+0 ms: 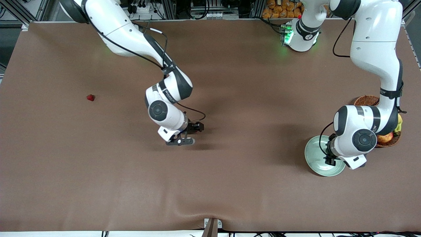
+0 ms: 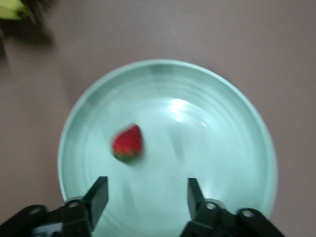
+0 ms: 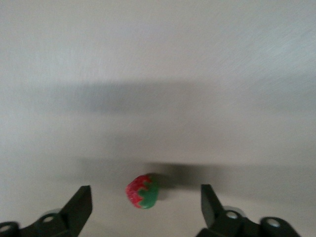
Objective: Collect all strawberries into plate
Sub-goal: 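Place the strawberry on the plate with the left gripper while the right gripper carries another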
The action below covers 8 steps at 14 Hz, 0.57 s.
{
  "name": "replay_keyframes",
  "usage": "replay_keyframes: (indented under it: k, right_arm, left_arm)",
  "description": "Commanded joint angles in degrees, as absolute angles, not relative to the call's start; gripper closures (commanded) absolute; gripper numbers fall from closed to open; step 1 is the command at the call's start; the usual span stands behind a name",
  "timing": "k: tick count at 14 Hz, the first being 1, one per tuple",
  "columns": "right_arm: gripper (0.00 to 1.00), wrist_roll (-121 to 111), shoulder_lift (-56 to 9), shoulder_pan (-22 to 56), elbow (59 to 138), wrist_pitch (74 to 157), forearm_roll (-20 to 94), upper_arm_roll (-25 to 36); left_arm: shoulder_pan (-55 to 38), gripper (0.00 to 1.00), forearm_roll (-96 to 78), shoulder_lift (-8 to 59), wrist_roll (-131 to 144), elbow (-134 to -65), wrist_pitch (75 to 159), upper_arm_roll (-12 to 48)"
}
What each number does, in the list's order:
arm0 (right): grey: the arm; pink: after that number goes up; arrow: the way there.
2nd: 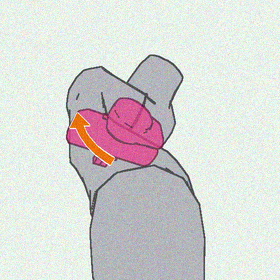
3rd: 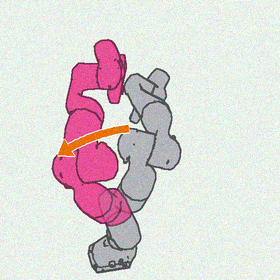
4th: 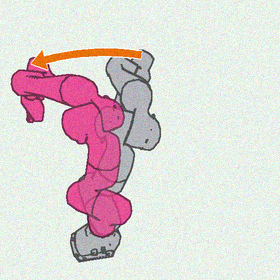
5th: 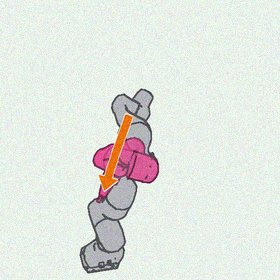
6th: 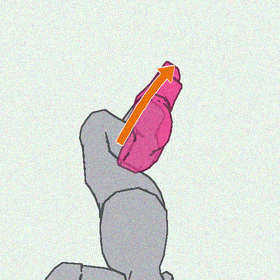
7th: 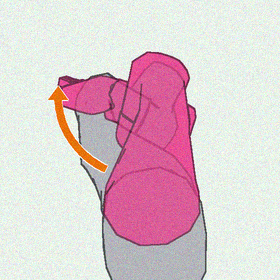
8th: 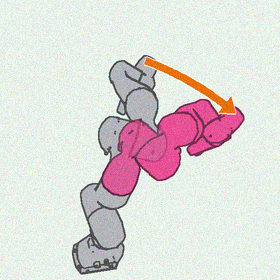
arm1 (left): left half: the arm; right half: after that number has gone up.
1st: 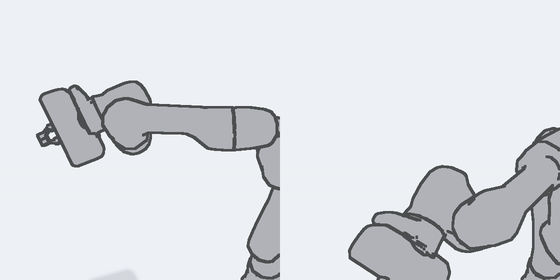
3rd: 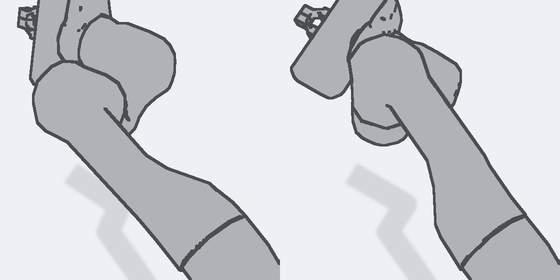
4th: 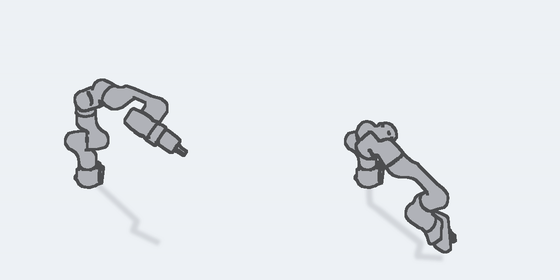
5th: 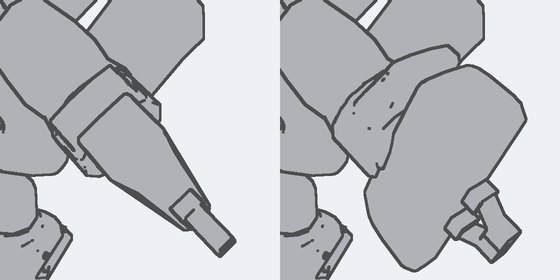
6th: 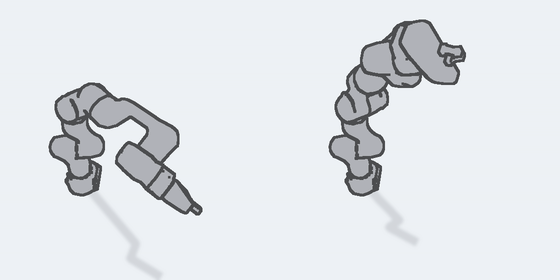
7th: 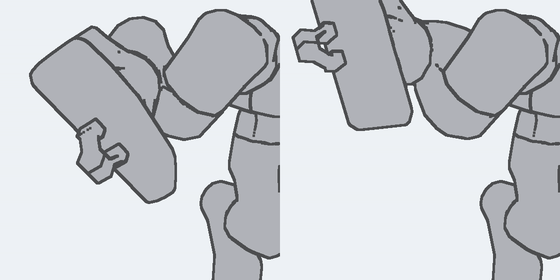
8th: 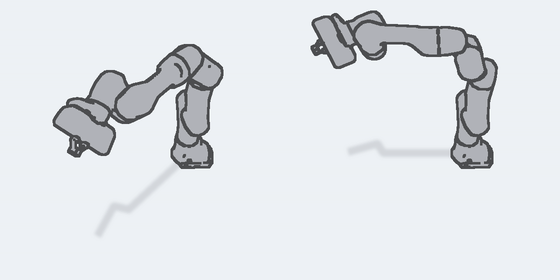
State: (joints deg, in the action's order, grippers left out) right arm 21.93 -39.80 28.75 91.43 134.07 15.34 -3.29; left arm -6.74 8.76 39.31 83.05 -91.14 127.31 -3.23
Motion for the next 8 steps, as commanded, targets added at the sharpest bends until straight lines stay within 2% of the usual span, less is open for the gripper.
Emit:
replay_keyframes:
  k: [1, 5, 8]
  right_arm:
    - [0.00, 21.44, -34.29, 23.40, 92.72, 129.48, 15.56, -3.69]
    - [0.00, 21.09, -27.79, 14.00, 98.34, 127.98, 15.56, -3.69]
    - [0.00, 18.99, -25.23, 6.71, 98.70, 118.68, 15.38, -3.60]
  left_arm:
    - [-13.68, 0.00, 9.23, 37.88, 85.33, -89.91, 126.39, -3.34]
    - [-24.24, 0.00, 8.62, 39.11, 93.57, -89.13, 126.56, -3.08]
    - [-32.58, 0.00, 4.59, 43.58, 104.20, -82.55, 126.74, -3.08]
